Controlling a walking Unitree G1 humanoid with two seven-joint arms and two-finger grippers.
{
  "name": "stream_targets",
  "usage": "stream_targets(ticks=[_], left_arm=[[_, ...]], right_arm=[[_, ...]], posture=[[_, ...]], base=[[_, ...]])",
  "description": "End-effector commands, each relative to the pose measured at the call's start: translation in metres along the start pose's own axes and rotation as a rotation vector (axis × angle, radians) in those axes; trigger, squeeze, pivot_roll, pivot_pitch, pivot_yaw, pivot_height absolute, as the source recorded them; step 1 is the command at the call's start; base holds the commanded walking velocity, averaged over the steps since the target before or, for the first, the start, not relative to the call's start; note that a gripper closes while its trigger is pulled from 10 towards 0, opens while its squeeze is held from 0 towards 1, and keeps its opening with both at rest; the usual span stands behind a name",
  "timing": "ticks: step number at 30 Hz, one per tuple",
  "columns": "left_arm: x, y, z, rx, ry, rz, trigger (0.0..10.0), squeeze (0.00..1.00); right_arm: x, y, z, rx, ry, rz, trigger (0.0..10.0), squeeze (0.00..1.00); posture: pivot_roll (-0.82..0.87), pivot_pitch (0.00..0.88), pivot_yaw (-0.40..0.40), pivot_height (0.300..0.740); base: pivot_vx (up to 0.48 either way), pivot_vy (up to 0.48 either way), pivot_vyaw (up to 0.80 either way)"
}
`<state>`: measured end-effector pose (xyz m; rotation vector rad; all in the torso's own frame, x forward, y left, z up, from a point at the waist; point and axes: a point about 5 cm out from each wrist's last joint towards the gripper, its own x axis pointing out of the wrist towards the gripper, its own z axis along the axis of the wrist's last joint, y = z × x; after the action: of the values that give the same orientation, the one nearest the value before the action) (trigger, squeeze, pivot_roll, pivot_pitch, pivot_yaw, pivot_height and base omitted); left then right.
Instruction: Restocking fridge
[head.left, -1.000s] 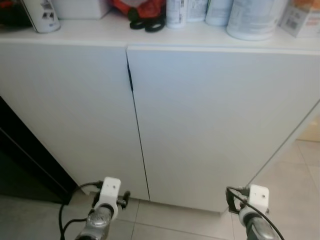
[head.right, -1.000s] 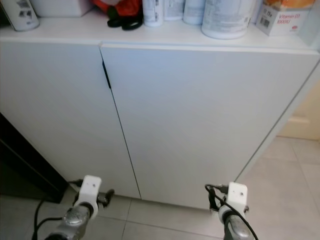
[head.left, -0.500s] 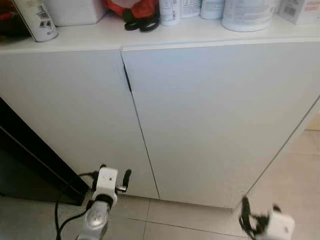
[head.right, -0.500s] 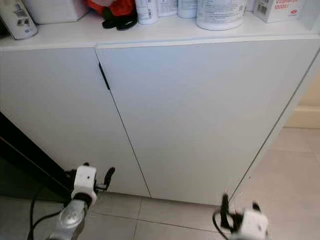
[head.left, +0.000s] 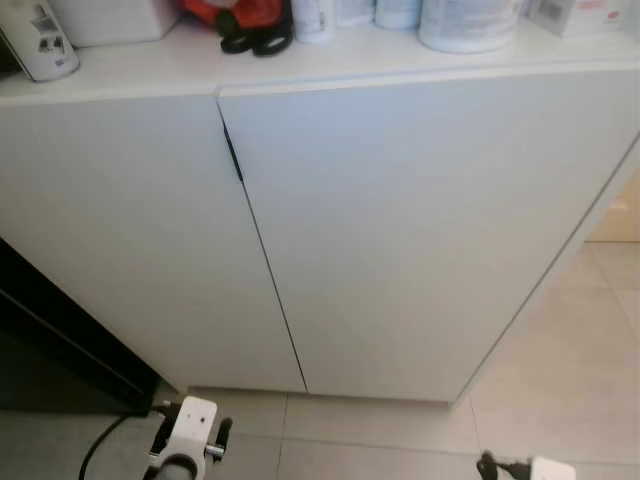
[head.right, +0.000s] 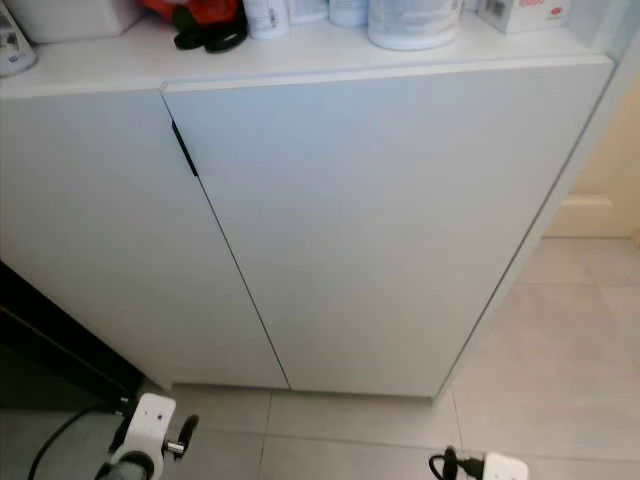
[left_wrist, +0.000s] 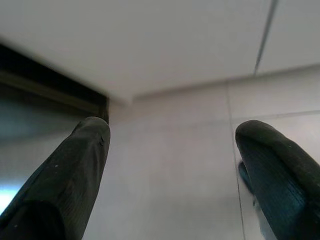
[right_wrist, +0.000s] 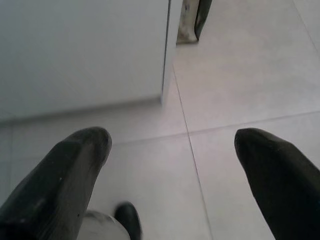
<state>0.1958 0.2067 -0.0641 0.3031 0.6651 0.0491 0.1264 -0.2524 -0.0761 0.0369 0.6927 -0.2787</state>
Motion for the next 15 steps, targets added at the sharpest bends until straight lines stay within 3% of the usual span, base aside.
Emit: stream_targets(ticks=[1, 4, 6, 8, 9, 15], left_arm=[[-0.005, 0.005, -0.019, -0.035, 0.111, 0.045, 10.0, 0.0], [-0.01, 0.001, -0.032, -0.027, 0.203, 0.055, 10.0, 0.0], [-0.012, -0.003, -0.038, -0.053, 0.253, 0.037, 10.0, 0.0], [-0.012, -0.008, -0.039, -0.018, 0.265, 0.004, 10.0, 0.0], [-0.01, -0.011, -0.036, 0.011, 0.276, -0.021, 10.0, 0.0], [0.002, -0.015, -0.013, -0.059, 0.244, 0.002, 10.0, 0.0]], right_arm=[[-0.001, 0.001, -0.012, -0.055, 0.106, 0.04, 10.0, 0.0], [0.006, 0.01, -0.005, -0.147, 0.139, 0.136, 10.0, 0.0], [0.012, 0.017, 0.004, -0.158, 0.128, 0.174, 10.0, 0.0], [0.017, 0.022, 0.012, -0.168, 0.114, 0.198, 10.0, 0.0], [0.022, 0.028, 0.018, -0.193, 0.117, 0.222, 10.0, 0.0], [0.032, 0.039, 0.035, -0.186, 0.112, 0.234, 10.0, 0.0]], posture=[[-0.23, 0.045, 0.063, 0.74], [-0.19, 0.021, 0.021, 0.74], [-0.16, 0.016, 0.0, 0.74], [-0.15, 0.01, -0.013, 0.74], [-0.15, 0.004, -0.022, 0.74], [-0.1, 0.0, -0.048, 0.74]], base=[[0.0, 0.0, 0.0], [0.0, 0.0, 0.0], [0.0, 0.0, 0.0], [0.0, 0.0, 0.0], [0.0, 0.0, 0.0], [0.0, 0.0, 0.0]])
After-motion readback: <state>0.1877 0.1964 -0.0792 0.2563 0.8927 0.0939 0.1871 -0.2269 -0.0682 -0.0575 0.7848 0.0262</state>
